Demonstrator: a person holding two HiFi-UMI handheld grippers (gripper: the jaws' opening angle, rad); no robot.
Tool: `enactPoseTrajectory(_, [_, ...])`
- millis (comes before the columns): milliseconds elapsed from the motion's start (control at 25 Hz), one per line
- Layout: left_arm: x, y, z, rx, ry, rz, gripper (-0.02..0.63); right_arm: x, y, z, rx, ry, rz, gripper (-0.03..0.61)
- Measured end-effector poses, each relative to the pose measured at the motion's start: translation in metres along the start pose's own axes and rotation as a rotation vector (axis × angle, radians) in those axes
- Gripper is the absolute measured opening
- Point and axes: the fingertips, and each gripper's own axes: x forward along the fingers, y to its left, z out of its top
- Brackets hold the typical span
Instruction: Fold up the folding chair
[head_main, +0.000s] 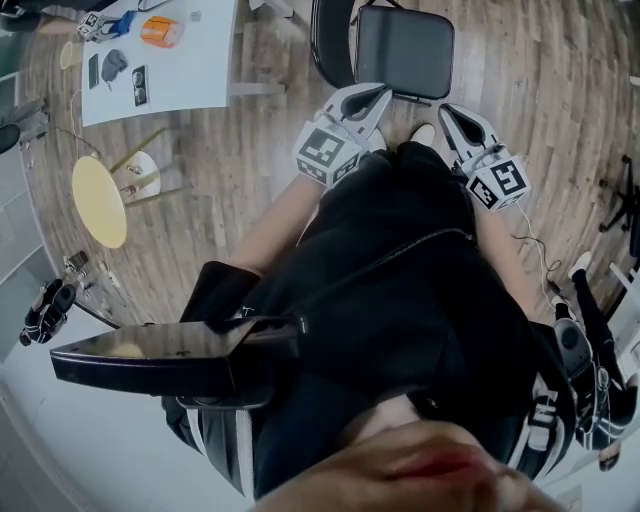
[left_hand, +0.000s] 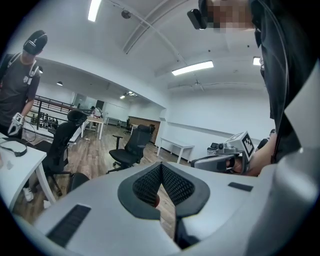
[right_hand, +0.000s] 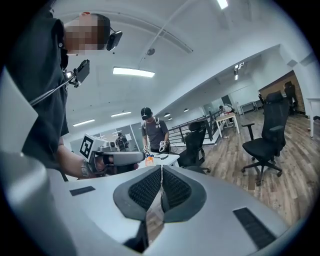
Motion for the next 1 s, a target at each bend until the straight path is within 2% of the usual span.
enactPoseTrajectory(160, [0.014, 0.013, -0.006, -0.025, 0.014, 0.024, 0.005, 0.011, -0.015, -0.002, 0.007, 0.012, 0.017, 0.012])
enactPoseTrajectory(400, [0.039, 0.026, 0.000, -0.020, 0.041, 0.057, 0.005, 0.027, -0.046, 0.001, 0.019, 0.018, 0.049, 0.012])
enactPoseTrajectory(560, [0.064, 0.036, -0.003, -0.012, 0.079, 0.133, 0.005, 0.031, -0.075, 0.001, 0.064, 0.013, 0.084, 0.012])
enactPoseTrajectory(680, [0.083, 0.050, -0.005, -0.025, 0.137, 0.175, 0.005, 0.039, -0.100, -0.012, 0.093, 0.037, 0.107, 0.012])
enactPoseTrajectory(840, [0.088, 0.088, -0.026, -0.095, 0.244, 0.195, 0.006, 0.056, -0.132, -0.041, 0.127, 0.118, 0.124, 0.012])
enactPoseTrajectory(920, [0.084, 0.116, -0.045, -0.108, 0.321, 0.222, 0.034, 0.064, -0.149, -0.062, 0.170, 0.154, 0.122, 0.014])
enactPoseTrajectory(1000, [0.076, 0.151, -0.063, -0.120, 0.399, 0.274, 0.107, 0.073, -0.169, -0.087, 0.231, 0.193, 0.121, 0.027])
